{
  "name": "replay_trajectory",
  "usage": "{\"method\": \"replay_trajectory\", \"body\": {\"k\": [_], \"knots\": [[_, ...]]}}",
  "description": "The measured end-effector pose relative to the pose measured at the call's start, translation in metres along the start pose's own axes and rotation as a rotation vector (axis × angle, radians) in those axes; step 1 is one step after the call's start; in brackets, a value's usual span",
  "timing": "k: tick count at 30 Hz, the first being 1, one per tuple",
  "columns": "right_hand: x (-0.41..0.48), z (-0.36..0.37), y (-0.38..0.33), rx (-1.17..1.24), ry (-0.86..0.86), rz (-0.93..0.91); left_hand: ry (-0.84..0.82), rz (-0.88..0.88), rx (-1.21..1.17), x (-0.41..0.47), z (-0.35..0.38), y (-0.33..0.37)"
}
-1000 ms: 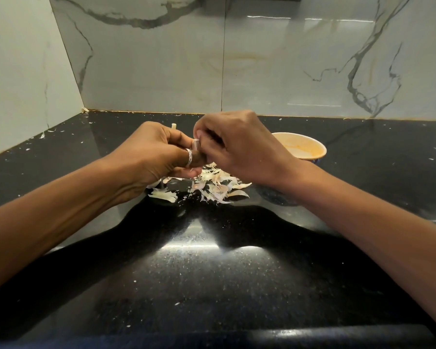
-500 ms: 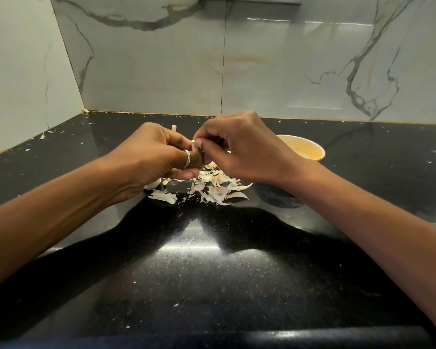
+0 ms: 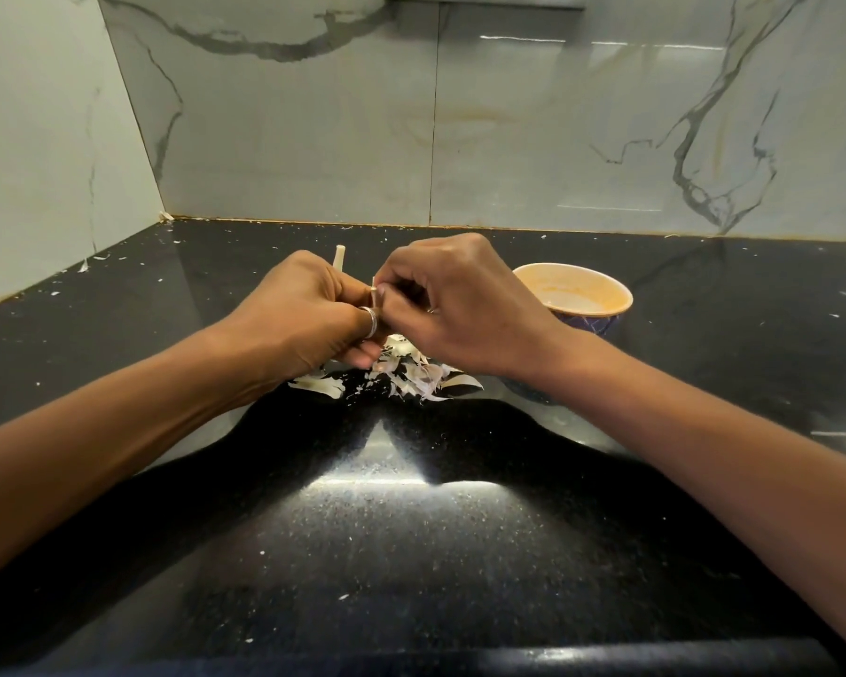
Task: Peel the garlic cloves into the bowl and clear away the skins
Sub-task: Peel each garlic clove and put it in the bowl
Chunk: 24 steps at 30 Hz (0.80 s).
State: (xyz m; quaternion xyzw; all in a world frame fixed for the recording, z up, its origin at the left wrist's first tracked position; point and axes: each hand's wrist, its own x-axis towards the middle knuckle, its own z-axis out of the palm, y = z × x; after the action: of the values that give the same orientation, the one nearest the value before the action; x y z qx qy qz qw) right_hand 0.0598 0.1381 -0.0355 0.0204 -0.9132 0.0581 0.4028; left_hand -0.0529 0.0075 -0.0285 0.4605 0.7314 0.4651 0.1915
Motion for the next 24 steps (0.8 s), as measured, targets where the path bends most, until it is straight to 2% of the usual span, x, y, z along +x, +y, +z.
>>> {"method": "replay_trajectory", "body": {"k": [11,18,24], "knots": [[-0.006,0.011,-0.003,-0.003,0.147,0.135,0.021,0.020,-0.006,-0.003,0.008,-0.001],[-0.001,0.003,-0.003,0.164,0.085,0.200,0.069,0.015,-0.131,-0.001,0.007,0.000],[-0.001,-0.004,0.003,0.196,0.007,0.182,0.040,0.014,-0.039,0.001,0.008,-0.006]]}}
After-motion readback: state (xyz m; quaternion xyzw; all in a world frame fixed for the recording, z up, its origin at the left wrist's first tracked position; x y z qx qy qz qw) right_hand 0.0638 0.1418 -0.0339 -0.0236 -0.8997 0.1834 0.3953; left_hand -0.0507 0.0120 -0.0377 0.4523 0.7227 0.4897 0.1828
